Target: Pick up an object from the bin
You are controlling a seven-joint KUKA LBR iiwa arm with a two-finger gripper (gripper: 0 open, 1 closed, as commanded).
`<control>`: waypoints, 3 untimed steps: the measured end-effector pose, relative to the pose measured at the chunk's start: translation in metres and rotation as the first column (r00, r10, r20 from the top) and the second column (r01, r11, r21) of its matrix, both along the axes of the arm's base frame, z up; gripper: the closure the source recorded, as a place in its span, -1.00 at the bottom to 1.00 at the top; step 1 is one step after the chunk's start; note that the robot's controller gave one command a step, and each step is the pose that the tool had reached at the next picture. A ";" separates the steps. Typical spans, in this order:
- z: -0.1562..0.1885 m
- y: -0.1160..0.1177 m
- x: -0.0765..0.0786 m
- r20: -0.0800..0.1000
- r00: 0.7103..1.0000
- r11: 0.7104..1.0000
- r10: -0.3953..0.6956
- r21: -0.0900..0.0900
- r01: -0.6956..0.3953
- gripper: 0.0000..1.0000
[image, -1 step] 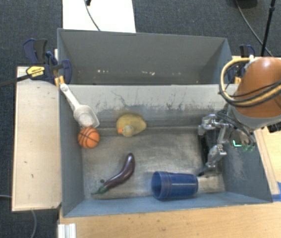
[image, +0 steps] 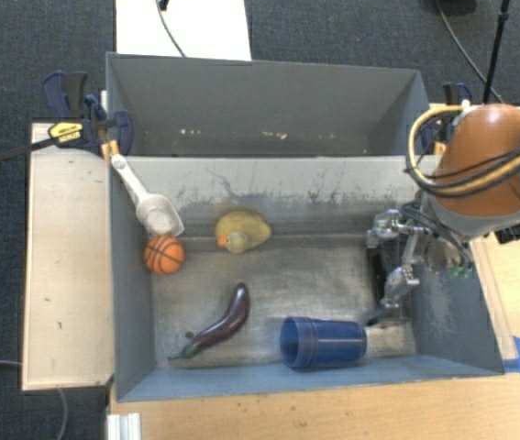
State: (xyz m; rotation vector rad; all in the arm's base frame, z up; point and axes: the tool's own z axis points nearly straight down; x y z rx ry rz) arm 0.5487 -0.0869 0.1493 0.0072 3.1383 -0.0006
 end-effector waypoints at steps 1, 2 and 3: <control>0.004 -0.006 0.006 -0.002 0.997 0.997 0.072 0.000 -0.072 -1.00; 0.004 -0.018 0.020 0.002 0.956 0.956 0.293 -0.002 -0.293 -1.00; 0.004 -0.005 0.026 0.003 0.956 0.956 0.293 -0.002 -0.293 -1.00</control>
Offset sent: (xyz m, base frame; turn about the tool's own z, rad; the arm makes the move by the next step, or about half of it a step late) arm 0.0263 -0.0249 0.0000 -0.3604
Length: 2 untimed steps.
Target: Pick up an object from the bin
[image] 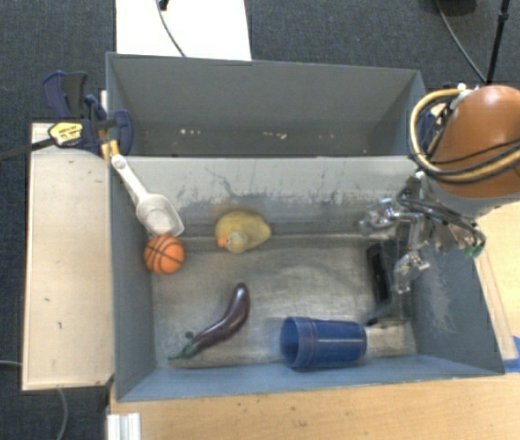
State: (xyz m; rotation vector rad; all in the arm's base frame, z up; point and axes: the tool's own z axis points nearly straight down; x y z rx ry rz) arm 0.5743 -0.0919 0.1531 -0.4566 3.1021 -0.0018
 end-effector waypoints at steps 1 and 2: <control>-0.010 0.019 0.004 -0.003 1.000 1.000 -0.018 0.001 0.018 -1.00; -0.011 -0.012 -0.026 -0.002 0.961 0.961 0.276 0.003 -0.276 -1.00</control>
Offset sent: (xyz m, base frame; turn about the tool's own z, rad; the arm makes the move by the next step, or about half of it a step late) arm -0.0493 -0.0464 -0.0102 -0.3274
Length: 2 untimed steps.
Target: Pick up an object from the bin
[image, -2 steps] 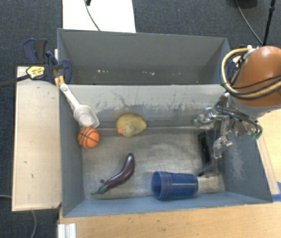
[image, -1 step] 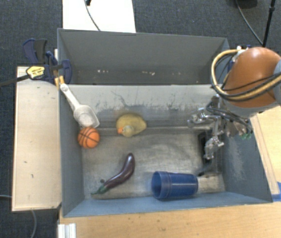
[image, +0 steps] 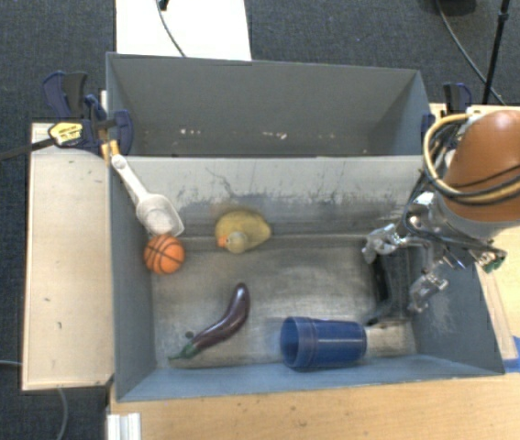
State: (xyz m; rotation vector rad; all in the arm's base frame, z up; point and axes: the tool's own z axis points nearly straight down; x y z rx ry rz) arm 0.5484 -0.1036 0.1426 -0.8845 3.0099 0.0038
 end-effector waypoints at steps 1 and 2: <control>-0.028 -0.029 -0.017 0.005 0.998 0.998 0.062 -0.010 -0.062 -1.00; -0.061 -0.013 -0.001 -0.001 0.967 0.967 0.253 -0.004 -0.253 -1.00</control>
Offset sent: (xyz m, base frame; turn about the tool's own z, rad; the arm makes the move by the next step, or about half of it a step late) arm 0.0106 -0.0089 -0.0726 -0.3068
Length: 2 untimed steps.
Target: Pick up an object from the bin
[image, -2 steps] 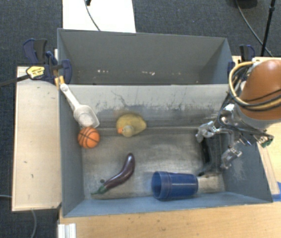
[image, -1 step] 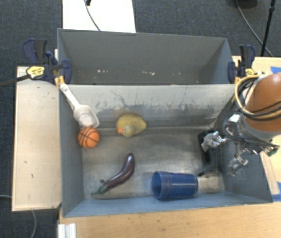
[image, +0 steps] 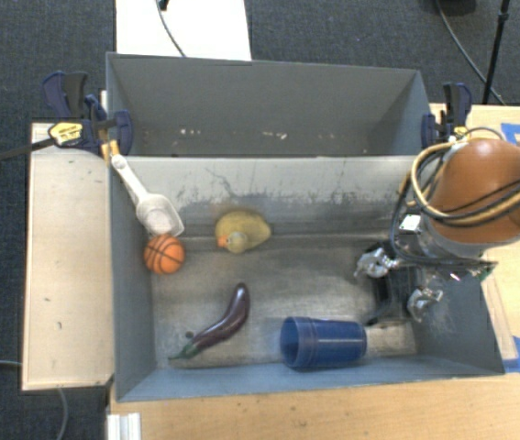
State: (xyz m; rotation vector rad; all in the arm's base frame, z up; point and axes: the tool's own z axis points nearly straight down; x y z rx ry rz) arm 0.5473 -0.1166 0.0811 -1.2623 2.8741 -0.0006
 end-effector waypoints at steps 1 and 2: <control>-0.006 -0.002 0.005 0.000 0.999 0.999 0.041 0.000 -0.041 -1.00; -0.009 -0.007 0.011 -0.016 0.994 0.994 0.109 0.013 -0.109 -1.00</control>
Offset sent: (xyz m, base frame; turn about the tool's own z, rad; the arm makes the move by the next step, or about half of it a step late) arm 0.0148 -0.0162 -0.0111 -0.1212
